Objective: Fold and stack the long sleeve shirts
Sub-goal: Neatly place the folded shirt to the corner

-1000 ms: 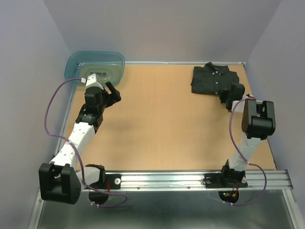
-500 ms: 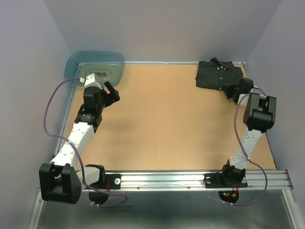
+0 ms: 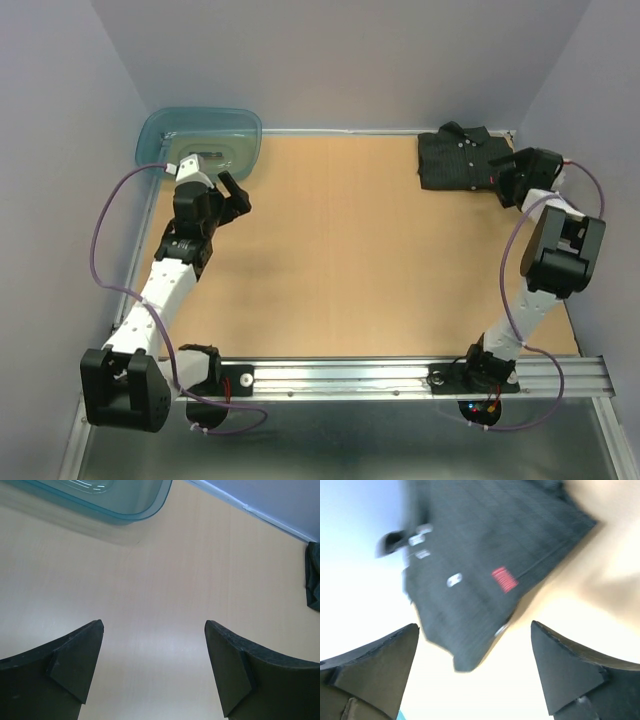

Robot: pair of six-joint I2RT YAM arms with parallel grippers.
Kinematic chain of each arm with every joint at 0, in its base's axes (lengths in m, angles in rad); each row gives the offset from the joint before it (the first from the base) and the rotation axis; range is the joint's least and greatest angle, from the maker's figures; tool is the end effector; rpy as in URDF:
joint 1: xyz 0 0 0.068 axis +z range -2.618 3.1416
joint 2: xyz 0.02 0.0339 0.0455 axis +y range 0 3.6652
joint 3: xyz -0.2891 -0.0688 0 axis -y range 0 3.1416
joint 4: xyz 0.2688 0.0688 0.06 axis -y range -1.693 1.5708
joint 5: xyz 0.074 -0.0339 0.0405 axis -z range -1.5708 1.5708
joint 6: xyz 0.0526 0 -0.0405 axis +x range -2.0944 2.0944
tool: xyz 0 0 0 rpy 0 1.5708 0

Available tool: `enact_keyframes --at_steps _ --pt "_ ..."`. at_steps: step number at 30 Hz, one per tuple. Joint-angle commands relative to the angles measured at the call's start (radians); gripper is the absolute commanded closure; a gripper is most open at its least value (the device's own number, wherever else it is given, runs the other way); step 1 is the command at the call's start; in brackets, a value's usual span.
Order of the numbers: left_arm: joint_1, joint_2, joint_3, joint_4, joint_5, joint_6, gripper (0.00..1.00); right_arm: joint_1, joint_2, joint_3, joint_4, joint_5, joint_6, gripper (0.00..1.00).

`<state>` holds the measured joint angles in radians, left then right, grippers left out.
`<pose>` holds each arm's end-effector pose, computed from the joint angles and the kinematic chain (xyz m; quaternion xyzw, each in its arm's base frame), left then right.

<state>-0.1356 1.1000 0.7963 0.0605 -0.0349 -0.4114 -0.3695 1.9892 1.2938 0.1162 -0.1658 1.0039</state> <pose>0.2838 -0.0369 0.3175 -0.1189 0.7786 -0.1532 0.5968 0.4579 -0.1680 0.1826 0.5253 0.7029 0.2171 0.4277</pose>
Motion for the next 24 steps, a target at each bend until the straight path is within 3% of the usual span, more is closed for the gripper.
enact_keyframes --at_steps 1,5,12,16,20,24 --pt "0.005 -0.08 0.072 -0.086 0.018 0.016 0.05 0.0 -0.228 -0.005 -0.127 0.018 -0.187 0.01" --pt "0.005 -0.176 0.196 -0.288 -0.047 0.028 0.05 0.0 -0.459 -0.004 -0.387 0.043 -0.316 0.0" --pt "0.005 -0.34 0.427 -0.539 -0.19 0.086 0.02 0.001 -0.892 0.05 -0.611 -0.057 -0.419 0.0" --pt "0.005 -0.455 0.506 -0.603 -0.276 0.127 0.02 0.076 -1.082 0.161 -0.725 0.113 -0.5 0.0" --pt "-0.019 -0.523 0.603 -0.701 -0.402 0.134 0.01 0.246 -1.173 0.232 -0.855 0.294 -0.596 0.0" --pt "-0.042 -0.574 0.592 -0.729 -0.459 0.128 0.01 0.343 -1.253 0.214 -0.9 0.409 -0.636 0.0"
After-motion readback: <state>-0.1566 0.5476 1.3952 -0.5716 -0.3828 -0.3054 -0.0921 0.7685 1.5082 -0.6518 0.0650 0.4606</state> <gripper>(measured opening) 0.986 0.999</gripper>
